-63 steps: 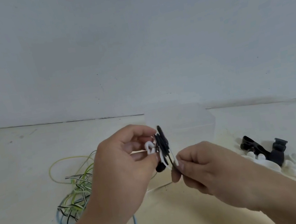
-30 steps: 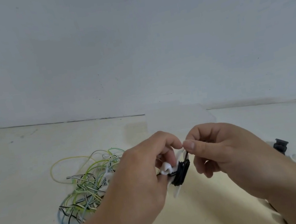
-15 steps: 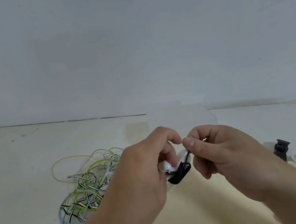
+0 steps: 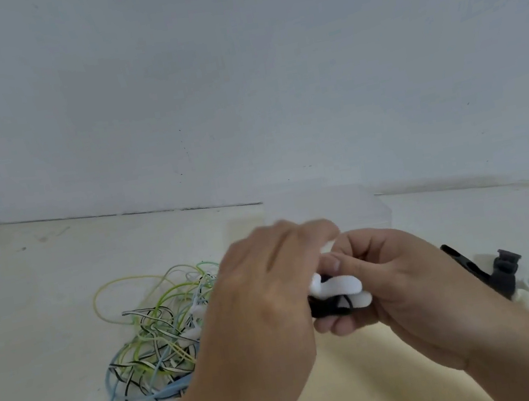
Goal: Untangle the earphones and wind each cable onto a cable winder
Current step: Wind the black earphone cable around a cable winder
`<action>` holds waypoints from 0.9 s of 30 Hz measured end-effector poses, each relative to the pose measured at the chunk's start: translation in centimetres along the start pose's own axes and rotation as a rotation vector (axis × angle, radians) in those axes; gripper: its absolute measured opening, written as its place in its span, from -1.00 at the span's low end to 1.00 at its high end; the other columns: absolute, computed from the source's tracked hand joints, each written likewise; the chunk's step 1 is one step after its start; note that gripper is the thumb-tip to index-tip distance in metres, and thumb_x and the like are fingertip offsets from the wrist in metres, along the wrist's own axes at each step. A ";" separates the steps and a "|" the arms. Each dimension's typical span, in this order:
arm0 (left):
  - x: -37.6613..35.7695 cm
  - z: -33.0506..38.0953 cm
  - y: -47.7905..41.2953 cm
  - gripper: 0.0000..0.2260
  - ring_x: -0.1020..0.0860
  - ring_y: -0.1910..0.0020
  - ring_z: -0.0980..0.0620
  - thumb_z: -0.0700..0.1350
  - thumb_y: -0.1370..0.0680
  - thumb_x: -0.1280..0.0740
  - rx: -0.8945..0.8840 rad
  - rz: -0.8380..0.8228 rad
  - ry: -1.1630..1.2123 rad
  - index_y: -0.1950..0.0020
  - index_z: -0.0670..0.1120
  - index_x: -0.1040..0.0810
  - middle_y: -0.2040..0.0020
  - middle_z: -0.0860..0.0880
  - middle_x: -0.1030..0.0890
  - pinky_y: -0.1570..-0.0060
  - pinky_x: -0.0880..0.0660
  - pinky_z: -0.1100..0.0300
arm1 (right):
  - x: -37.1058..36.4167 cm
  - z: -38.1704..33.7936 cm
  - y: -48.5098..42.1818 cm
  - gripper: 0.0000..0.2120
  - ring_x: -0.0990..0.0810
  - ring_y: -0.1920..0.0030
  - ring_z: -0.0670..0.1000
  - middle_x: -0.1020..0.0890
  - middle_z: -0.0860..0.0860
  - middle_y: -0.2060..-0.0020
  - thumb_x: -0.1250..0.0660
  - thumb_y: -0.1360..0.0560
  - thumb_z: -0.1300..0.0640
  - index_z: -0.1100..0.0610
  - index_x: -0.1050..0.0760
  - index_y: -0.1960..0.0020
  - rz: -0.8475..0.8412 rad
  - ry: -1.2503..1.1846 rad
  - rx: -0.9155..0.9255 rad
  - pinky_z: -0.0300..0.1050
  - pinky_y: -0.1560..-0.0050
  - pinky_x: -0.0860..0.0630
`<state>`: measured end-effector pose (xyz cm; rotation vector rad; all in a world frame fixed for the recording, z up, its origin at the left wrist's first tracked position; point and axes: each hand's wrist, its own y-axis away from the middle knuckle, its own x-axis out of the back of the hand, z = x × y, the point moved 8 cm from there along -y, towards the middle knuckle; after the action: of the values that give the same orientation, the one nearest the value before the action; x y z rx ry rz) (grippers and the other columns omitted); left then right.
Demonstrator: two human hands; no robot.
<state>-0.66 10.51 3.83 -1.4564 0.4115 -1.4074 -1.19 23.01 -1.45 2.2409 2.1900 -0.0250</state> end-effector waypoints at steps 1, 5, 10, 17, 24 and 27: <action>0.4 -0.4 0.0 -0.67 -0.46 0.10 0.10 -0.14 -0.44 -0.24 0.033 0.055 -0.048 -0.19 0.04 -0.44 0.06 0.12 -0.48 0.09 -0.40 0.16 | 0.1 -0.3 -0.1 -0.69 -0.67 0.32 0.21 -0.65 0.28 0.29 -0.40 -0.44 0.06 0.32 -0.49 0.20 0.044 -0.015 0.045 -0.11 0.31 -0.58; 1.1 -3.4 0.6 -0.62 -0.43 0.22 0.22 -0.19 -0.42 -0.49 0.322 0.108 -0.079 -0.11 0.11 -0.45 0.06 0.21 -0.43 0.30 -0.35 0.33 | 0.8 -1.4 0.2 -0.77 -0.71 0.31 0.14 -0.69 0.16 0.33 -0.42 -0.48 0.12 0.25 -0.53 0.25 0.242 0.126 0.225 0.02 0.17 -0.66; -1.5 -4.9 1.5 -0.80 -0.64 0.34 0.08 0.17 -0.56 -0.30 0.657 -0.026 0.548 0.10 0.07 -0.58 0.27 0.02 -0.68 0.27 -0.61 0.14 | 1.5 -3.0 1.4 -0.80 -0.55 0.50 -0.13 -0.67 -0.05 0.42 -0.43 -0.49 0.14 0.11 -0.51 0.29 0.450 0.318 0.369 -0.32 0.44 -0.42; -3.8 -4.2 2.0 -0.68 -0.69 0.21 -0.01 0.07 -0.32 -0.51 0.705 -0.158 0.765 -0.05 0.23 -0.61 0.04 0.16 -0.66 0.12 -0.64 0.14 | 1.8 -3.3 1.5 -0.80 -0.58 0.36 -0.14 -0.58 -0.14 0.36 -0.47 -0.42 -0.01 0.01 -0.54 0.33 0.501 0.431 0.400 -0.37 0.39 -0.40; -4.1 -5.0 2.5 -0.77 -0.73 0.18 -0.07 -0.18 -0.48 -0.51 0.815 -0.113 0.857 -0.03 0.12 -0.67 0.21 -0.13 -0.73 -0.10 -0.61 -0.10 | 1.0 -3.3 1.3 -0.80 -0.58 0.44 0.07 -0.64 0.01 0.45 -0.48 -0.42 0.01 0.03 -0.58 0.34 0.360 0.371 0.352 -0.05 0.38 -0.59; -3.8 -5.4 2.6 -0.78 -0.72 0.21 -0.03 -0.24 -0.52 -0.44 0.835 -0.063 0.832 -0.01 0.10 -0.69 0.22 -0.09 -0.74 0.05 -0.60 0.09 | 1.1 -3.1 1.2 -0.84 -0.64 0.42 -0.01 -0.68 -0.01 0.41 -0.51 -0.42 0.19 0.08 -0.61 0.32 0.329 0.293 0.333 -0.17 0.32 -0.61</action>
<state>-5.37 10.22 -1.43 -0.1801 0.2212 -1.8846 0.03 24.09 1.61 2.9373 2.0311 -0.0678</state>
